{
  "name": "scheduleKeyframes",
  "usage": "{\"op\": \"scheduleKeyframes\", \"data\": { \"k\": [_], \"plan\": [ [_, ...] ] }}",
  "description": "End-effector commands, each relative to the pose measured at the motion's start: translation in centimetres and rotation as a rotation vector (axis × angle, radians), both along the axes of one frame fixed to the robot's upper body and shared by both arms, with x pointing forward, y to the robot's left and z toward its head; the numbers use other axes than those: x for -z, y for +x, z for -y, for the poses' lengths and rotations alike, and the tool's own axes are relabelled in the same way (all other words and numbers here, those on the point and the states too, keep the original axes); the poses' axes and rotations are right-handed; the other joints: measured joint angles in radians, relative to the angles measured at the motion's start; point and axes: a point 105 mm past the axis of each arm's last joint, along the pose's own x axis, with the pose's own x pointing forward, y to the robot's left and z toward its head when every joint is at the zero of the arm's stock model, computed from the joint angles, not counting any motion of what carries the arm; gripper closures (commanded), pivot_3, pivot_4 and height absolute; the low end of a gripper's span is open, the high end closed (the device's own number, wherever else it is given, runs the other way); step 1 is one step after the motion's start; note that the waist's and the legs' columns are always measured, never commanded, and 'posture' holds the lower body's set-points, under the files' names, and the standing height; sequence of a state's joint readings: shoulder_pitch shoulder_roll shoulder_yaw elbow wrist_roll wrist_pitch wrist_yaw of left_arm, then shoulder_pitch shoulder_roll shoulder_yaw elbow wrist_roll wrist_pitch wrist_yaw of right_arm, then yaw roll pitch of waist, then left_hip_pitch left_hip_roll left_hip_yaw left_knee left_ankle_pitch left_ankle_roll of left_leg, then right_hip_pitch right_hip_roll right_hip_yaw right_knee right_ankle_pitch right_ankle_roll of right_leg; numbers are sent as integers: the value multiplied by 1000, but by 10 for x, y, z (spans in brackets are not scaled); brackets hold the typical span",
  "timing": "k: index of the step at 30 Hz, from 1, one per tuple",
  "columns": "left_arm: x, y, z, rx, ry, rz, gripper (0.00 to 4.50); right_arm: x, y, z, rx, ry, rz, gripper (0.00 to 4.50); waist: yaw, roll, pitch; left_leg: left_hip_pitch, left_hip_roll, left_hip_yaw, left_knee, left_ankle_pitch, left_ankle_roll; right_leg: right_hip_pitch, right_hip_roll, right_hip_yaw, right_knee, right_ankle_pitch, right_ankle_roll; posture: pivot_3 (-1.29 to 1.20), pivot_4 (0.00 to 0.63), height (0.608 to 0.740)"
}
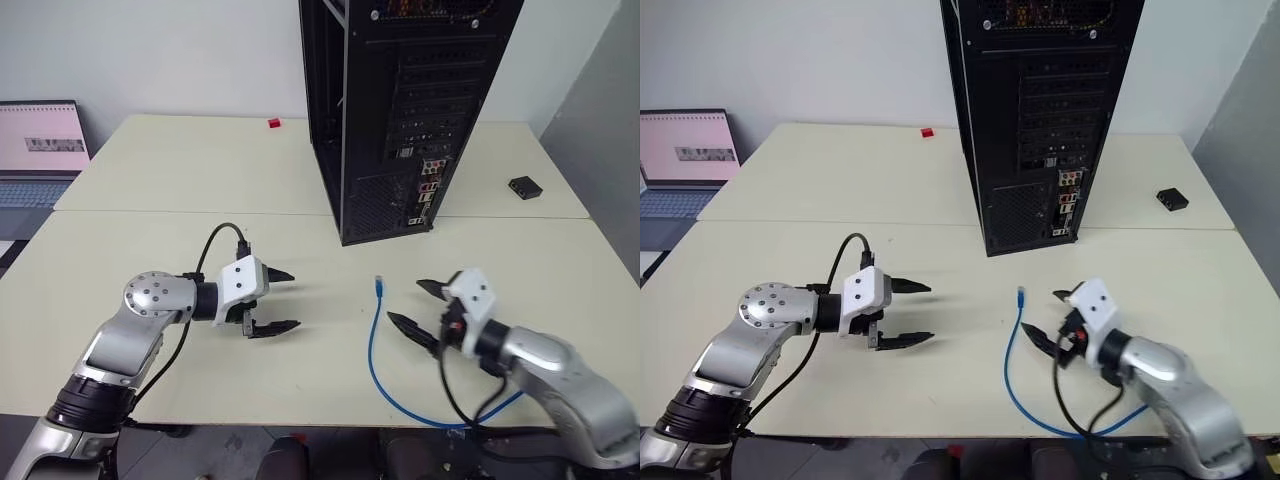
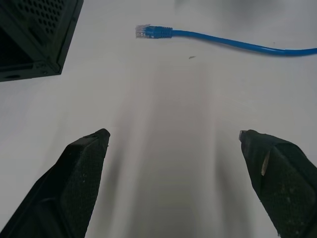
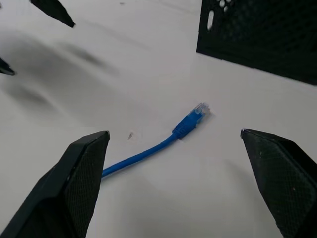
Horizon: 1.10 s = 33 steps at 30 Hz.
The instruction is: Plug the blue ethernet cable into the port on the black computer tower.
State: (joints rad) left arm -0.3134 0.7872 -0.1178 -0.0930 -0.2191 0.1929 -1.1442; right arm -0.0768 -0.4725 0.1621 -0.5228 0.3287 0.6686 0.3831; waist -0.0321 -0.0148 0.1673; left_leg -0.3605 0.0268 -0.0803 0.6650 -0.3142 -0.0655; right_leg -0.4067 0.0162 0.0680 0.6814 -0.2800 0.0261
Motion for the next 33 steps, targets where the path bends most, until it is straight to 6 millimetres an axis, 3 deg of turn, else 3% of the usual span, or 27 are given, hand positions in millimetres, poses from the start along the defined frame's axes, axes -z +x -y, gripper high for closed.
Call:
{"op": "scheduleKeyframes", "data": {
  "k": [1,10,13,20,30,33],
  "plan": [
    [-9,4,2,14,3,51,39,6,21,-4,131,-24,27,0,1,0,0,0,0,0,0,0,0,0,0,0,0,0,0,0,150,740],
    [-7,6,-1,7,9,72,39,24,28,-33,163,-27,-26,0,-1,0,0,-1,0,-1,0,0,0,-2,0,-1,1,0,0,0,150,740],
    [-7,6,-1,7,10,76,0,29,27,-36,166,-48,-64,518,-2,0,0,-1,0,-1,0,0,0,-1,0,-1,1,0,0,0,150,740],
    [-4,7,0,7,9,80,0,36,18,-35,169,-103,-118,2185,-3,0,0,-1,0,-1,0,0,0,-1,0,-2,1,0,0,0,150,740],
    [0,8,5,27,-8,54,0,25,17,-32,138,-98,-89,4431,-2,0,0,-1,0,-2,0,0,0,-1,0,-2,1,0,0,0,150,740],
    [-1,4,12,71,-38,-11,0,11,12,-41,-23,-101,-50,4446,-1,0,0,-1,0,-2,0,0,0,-1,0,-2,1,0,0,0,150,740]
  ]
}}
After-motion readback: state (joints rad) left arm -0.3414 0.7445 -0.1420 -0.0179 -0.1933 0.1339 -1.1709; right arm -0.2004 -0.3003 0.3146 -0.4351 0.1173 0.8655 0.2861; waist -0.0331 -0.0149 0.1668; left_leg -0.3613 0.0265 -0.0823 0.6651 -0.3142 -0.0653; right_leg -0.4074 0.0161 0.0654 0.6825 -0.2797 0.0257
